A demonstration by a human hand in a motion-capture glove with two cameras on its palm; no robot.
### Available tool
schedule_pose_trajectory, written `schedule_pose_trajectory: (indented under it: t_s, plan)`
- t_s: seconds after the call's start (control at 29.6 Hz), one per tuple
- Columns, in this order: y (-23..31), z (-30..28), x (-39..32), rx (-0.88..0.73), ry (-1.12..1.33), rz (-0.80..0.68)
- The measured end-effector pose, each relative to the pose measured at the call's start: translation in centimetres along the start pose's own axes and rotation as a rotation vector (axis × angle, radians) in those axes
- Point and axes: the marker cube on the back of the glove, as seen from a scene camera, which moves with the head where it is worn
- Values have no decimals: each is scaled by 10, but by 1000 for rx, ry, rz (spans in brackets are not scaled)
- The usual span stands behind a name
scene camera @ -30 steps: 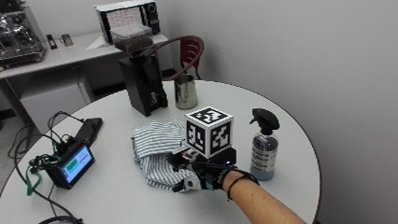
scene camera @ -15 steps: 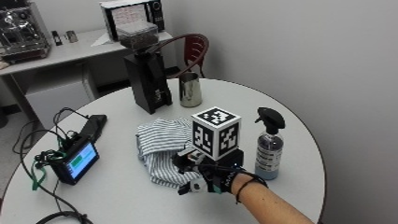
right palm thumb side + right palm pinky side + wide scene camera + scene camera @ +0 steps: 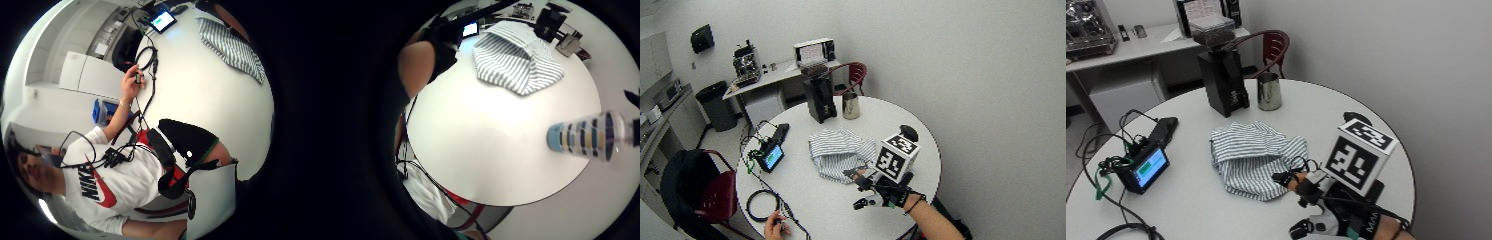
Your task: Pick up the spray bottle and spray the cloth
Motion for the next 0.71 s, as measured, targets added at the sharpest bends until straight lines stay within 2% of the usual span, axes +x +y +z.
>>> schedule_pose_trajectory:
  t_s: [0.34,0.54,0.71]
  plan:
    - [55,-42,32,271,-83,21]
    - [61,-51,81,395,-151,157]
    - [58,-44,113,432,-258,265]
